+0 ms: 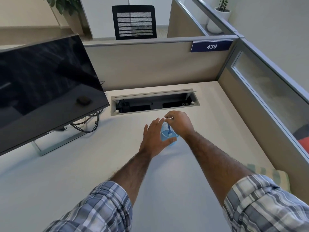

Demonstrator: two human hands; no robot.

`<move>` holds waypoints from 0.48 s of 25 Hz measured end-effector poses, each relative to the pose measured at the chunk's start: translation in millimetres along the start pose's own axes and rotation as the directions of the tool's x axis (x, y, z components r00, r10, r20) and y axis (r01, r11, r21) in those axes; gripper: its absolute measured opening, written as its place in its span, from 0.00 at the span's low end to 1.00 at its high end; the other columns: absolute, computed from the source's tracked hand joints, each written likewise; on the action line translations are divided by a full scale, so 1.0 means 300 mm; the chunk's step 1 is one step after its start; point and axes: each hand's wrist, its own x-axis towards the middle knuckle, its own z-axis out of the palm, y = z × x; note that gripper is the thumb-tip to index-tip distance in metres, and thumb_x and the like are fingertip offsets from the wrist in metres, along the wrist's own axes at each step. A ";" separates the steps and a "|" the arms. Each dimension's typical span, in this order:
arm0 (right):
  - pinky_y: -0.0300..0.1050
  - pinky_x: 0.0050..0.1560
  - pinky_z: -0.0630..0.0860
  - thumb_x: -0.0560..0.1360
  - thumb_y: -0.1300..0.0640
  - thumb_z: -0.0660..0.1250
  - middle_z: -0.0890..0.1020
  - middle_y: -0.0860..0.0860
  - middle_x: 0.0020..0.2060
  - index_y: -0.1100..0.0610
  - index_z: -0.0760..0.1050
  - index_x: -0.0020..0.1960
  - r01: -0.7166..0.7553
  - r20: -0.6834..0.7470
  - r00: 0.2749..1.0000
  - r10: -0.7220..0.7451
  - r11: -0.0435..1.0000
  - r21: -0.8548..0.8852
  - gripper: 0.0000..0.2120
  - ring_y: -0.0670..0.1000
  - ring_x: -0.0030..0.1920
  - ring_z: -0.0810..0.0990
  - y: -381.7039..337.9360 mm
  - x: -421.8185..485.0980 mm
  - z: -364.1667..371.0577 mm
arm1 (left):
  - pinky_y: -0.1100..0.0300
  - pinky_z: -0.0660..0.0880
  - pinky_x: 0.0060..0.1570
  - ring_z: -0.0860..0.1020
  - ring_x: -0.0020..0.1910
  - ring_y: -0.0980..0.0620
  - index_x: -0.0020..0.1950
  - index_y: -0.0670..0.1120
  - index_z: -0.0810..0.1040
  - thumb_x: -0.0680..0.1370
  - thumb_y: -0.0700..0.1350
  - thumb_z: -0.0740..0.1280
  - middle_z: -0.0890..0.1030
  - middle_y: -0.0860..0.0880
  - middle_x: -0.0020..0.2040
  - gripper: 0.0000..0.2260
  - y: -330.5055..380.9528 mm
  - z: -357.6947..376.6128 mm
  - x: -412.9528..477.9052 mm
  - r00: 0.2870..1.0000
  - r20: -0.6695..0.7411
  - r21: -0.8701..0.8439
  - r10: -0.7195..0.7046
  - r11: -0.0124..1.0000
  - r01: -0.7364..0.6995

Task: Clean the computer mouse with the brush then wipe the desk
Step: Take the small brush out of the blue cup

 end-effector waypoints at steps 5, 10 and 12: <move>0.39 0.47 0.80 0.79 0.56 0.69 0.86 0.51 0.54 0.57 0.84 0.57 -0.023 -0.002 1.000 0.023 1.000 -0.019 0.10 0.49 0.50 0.82 0.013 0.002 -0.003 | 0.41 0.46 0.81 0.56 0.82 0.48 0.81 0.55 0.58 0.70 0.76 0.59 0.59 0.51 0.83 0.45 0.000 -0.011 -0.003 1.000 0.025 0.042 -0.005 0.999 0.004; 0.38 0.46 0.78 0.79 0.57 0.69 0.86 0.51 0.51 0.56 0.84 0.54 -0.006 -0.022 1.000 0.006 1.000 -0.021 0.07 0.49 0.48 0.82 0.029 -0.011 -0.013 | 0.44 0.41 0.79 0.51 0.83 0.47 0.83 0.53 0.56 0.74 0.70 0.64 0.56 0.50 0.84 0.42 0.004 -0.031 -0.003 0.999 0.038 0.090 0.002 0.996 -0.006; 0.42 0.48 0.80 0.78 0.57 0.70 0.85 0.51 0.51 0.57 0.84 0.53 0.001 -0.018 1.000 -0.002 1.000 -0.025 0.07 0.50 0.48 0.81 0.029 -0.018 -0.021 | 0.44 0.40 0.79 0.50 0.83 0.47 0.83 0.53 0.56 0.75 0.69 0.66 0.54 0.49 0.84 0.42 0.007 -0.040 0.000 0.999 0.042 0.098 0.002 0.995 -0.006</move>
